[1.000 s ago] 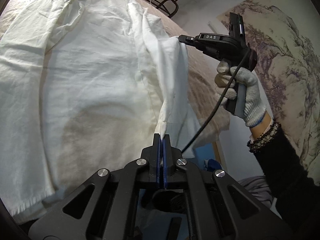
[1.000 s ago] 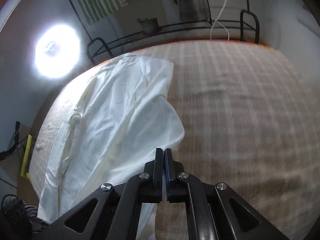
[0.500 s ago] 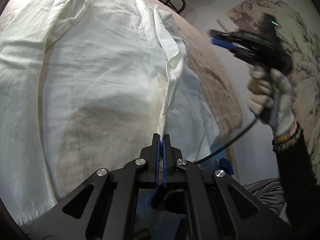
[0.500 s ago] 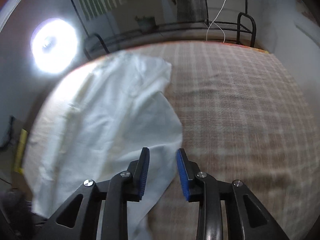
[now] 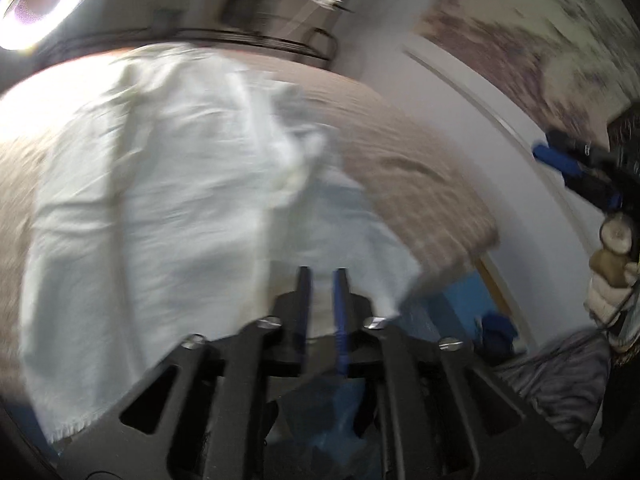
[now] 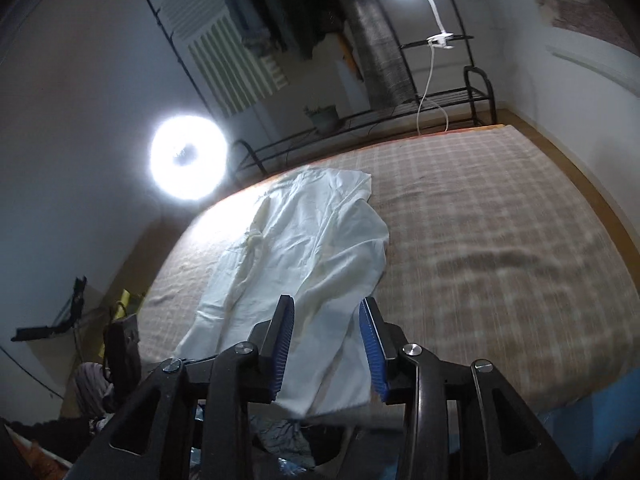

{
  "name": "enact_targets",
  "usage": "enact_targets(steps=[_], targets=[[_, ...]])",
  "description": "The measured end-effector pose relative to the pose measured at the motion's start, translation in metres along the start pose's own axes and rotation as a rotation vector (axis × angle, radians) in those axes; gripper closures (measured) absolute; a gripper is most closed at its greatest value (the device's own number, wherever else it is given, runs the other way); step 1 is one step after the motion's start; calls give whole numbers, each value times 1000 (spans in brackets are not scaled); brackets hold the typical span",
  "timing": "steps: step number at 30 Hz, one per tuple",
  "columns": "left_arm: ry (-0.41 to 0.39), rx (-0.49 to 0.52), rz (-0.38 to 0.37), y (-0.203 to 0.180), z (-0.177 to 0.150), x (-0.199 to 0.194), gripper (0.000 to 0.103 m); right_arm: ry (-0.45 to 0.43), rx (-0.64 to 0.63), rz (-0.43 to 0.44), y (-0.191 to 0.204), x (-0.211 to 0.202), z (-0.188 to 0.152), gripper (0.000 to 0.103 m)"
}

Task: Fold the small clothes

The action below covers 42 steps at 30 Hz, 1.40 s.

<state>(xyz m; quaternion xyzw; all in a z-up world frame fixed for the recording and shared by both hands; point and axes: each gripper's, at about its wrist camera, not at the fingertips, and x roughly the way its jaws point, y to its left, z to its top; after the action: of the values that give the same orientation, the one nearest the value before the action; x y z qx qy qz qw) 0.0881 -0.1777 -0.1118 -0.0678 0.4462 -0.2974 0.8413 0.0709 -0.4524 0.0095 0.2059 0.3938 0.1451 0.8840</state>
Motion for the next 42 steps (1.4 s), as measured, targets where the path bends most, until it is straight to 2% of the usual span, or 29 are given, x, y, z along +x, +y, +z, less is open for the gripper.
enact_targets(steps=[1, 3, 6, 8, 10, 11, 14, 16, 18, 21, 26, 27, 28, 29, 30, 32, 33, 34, 36, 40, 42], targets=[[14, 13, -8, -8, 2, 7, 77, -18, 4, 5, 0, -7, -4, 66], [62, 21, -37, -24, 6, 25, 72, -39, 30, 32, 1, -17, -18, 66], [149, 40, -43, -43, 7, 55, 71, -36, 72, 37, -3, -21, -32, 66], [195, 74, 2, -56, 4, 72, 71, -61, 84, 17, -9, -27, -30, 66], [230, 121, 83, -61, 0, 89, 71, -76, 116, 18, -17, -31, -30, 66], [229, 126, 110, -60, -3, 91, 71, -77, 143, 31, -22, -31, -30, 66], [204, 125, 127, -55, -6, 91, 72, -76, 169, 39, -28, -31, -30, 66], [192, 137, 148, -52, -7, 91, 98, -79, 156, 40, -26, -32, -30, 66], [192, 114, 114, -45, -6, 88, 102, -84, 139, 42, -22, -33, -30, 66], [188, 38, 63, -35, 0, 87, 103, -95, 137, 50, -22, -35, -31, 66], [129, 57, 94, -40, 0, 75, 103, -103, 142, 58, -23, -38, -32, 66], [128, 64, 93, -42, -1, 73, 94, -102, 143, 57, -23, -38, -32, 66], [128, 76, 98, -43, -2, 73, 72, -102, 143, 56, -23, -38, -32, 66], [122, 103, 121, -46, -5, 72, 60, -101, 145, 55, -23, -38, -32, 66], [118, 123, 136, -47, -7, 72, 56, -101, 147, 55, -23, -39, -33, 66], [141, 155, 162, -47, -13, 78, 56, -101, 150, 59, -23, -39, -32, 66], [134, 165, 171, -48, -15, 80, 61, -101, 148, 59, -22, -39, -32, 66], [120, 175, 185, -48, -15, 79, 79, -100, 146, 58, -21, -39, -32, 66], [118, 168, 171, -45, -13, 81, 100, -97, 139, 55, -20, -39, -32, 66], [117, 87, 97, -41, -6, 80, 103, -93, 132, 51, -19, -37, -32, 66], [114, -18, -20, -40, 0, 76, 103, -96, 135, 51, -19, -38, -32, 66]])
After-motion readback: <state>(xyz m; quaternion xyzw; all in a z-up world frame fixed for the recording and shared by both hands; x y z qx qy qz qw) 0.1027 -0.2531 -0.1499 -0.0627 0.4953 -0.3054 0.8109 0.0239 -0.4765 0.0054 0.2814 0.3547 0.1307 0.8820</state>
